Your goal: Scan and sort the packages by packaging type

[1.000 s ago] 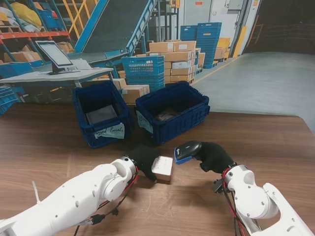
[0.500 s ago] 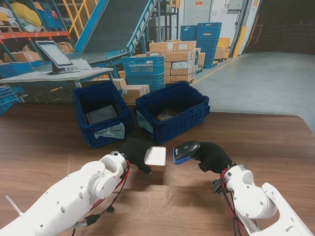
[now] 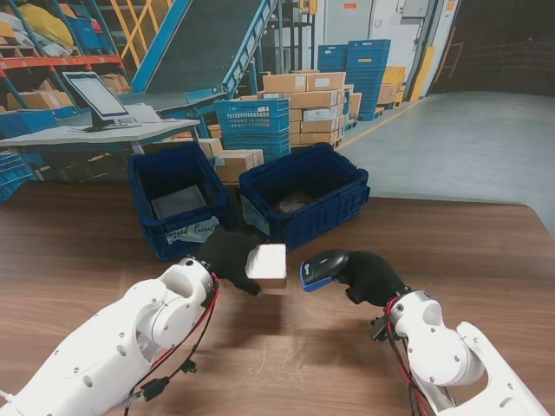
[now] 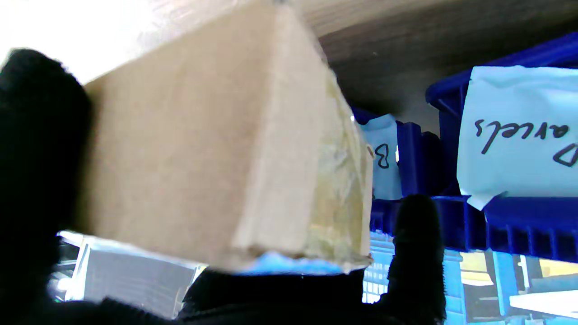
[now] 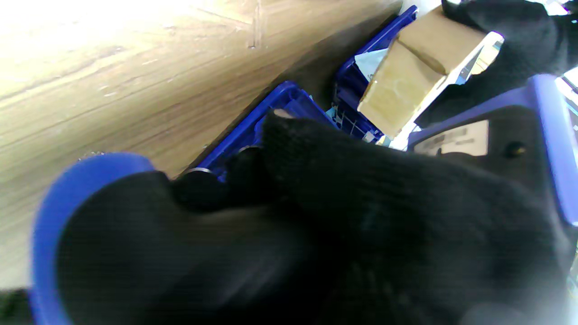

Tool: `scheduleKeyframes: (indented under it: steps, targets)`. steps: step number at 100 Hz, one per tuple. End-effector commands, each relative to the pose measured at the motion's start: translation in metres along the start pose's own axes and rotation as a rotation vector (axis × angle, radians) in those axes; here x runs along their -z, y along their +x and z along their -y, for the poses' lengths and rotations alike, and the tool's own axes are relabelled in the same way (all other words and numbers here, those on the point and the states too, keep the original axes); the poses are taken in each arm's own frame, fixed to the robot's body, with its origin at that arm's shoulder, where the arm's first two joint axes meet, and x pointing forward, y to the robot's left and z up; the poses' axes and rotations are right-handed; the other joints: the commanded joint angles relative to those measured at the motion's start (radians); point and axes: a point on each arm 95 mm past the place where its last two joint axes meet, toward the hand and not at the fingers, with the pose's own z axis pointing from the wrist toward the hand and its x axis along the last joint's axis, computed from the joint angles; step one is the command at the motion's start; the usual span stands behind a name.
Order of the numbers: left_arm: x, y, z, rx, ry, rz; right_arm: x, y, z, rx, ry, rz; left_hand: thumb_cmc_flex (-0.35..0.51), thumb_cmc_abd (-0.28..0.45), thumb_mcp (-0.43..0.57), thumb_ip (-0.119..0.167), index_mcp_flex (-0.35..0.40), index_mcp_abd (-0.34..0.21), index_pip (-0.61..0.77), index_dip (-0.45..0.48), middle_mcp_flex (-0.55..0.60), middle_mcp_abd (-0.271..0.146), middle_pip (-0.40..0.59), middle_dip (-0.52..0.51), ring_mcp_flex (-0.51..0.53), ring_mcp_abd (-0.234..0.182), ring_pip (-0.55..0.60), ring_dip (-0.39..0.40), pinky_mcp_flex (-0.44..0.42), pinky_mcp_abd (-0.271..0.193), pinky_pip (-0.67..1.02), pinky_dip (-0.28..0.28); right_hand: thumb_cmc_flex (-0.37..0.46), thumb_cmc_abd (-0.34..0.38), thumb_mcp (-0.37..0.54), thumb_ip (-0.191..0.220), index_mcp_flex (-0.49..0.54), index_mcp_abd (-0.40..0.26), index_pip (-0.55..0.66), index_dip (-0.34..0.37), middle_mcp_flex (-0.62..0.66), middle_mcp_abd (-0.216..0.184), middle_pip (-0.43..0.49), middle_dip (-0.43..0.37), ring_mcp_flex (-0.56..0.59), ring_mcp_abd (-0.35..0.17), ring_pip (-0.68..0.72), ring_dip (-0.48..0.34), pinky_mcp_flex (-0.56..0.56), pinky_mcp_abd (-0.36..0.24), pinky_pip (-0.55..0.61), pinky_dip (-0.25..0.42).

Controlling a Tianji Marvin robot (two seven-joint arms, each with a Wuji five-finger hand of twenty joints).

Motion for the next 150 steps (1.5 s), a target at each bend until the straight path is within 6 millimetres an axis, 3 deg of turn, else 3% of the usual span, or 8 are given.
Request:
scheduleKeyframes:
  steps: [1, 97, 127, 150]
  targets:
    - [0.0, 0.005, 0.008, 0.002, 0.009, -0.007, 0.001, 0.003, 0.003, -0.005, 0.012, -0.009, 0.402, 0.149, 0.238, 0.061, 0.124, -0.244, 0.4, 0.083, 0.115, -0.096, 0.121, 0.068, 0.036, -0.034, 0.099, 0.037, 0.002, 0.037, 0.031, 0.02, 0.081, 0.049, 0.149, 0.0, 0.061, -0.042, 0.067, 0.027, 0.009, 0.006, 0.003, 0.009, 0.022, 0.023, 0.009, 0.004, 0.011, -0.031, 0.054, 0.026]
    - [-0.007, 0.019, 0.07, -0.008, 0.112, -0.005, 0.002, 0.0, 0.01, -0.027, 0.017, -0.01, 0.407, 0.152, 0.23, 0.062, 0.124, -0.242, 0.398, 0.083, 0.114, -0.095, 0.112, 0.068, 0.034, -0.035, 0.087, 0.038, -0.001, 0.037, 0.033, 0.021, 0.082, 0.049, 0.149, 0.0, 0.061, -0.042, 0.067, 0.027, 0.009, 0.005, 0.004, 0.009, 0.022, 0.023, 0.01, 0.004, 0.01, -0.031, 0.053, 0.025]
    - [-0.021, 0.027, 0.082, -0.002, 0.151, -0.01, 0.001, -0.002, 0.01, -0.032, 0.017, -0.011, 0.408, 0.152, 0.23, 0.062, 0.124, -0.242, 0.397, 0.083, 0.114, -0.096, 0.109, 0.068, 0.034, -0.035, 0.085, 0.038, -0.001, 0.037, 0.033, 0.021, 0.082, 0.049, 0.149, 0.0, 0.061, -0.042, 0.067, 0.027, 0.009, 0.006, 0.004, 0.009, 0.022, 0.023, 0.01, 0.004, 0.011, -0.032, 0.055, 0.026]
    - [-0.045, 0.029, 0.093, 0.012, 0.176, 0.008, 0.001, -0.006, 0.012, -0.04, 0.023, -0.011, 0.41, 0.15, 0.23, 0.063, 0.124, -0.242, 0.397, 0.083, 0.114, -0.095, 0.107, 0.068, 0.034, -0.034, 0.083, 0.038, 0.0, 0.038, 0.033, 0.021, 0.081, 0.048, 0.15, 0.0, 0.061, -0.042, 0.067, 0.027, 0.01, 0.006, 0.004, 0.009, 0.023, 0.023, 0.01, 0.004, 0.011, -0.032, 0.055, 0.025]
